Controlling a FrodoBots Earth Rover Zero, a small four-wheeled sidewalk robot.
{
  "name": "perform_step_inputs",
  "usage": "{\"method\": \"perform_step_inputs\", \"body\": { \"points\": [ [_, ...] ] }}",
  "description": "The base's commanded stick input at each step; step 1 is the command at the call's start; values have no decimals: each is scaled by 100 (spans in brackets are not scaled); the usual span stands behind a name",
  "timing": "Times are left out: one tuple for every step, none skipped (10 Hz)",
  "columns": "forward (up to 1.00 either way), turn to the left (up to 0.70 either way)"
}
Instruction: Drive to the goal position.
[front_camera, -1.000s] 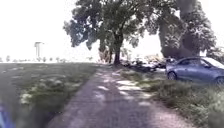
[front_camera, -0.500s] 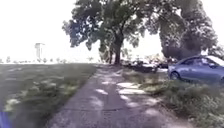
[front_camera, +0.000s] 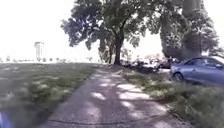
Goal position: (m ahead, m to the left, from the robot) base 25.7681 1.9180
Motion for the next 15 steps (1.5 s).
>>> {"method": "perform_step_inputs", "body": {
  "points": [
    [70,0],
    [70,0],
    [70,0],
    [70,0],
    [70,0],
    [70,0],
    [70,0],
    [70,0],
    [70,0],
    [70,0],
    [70,0],
    [70,-6],
    [70,-21],
    [70,-35],
    [70,-35]
  ]
}}
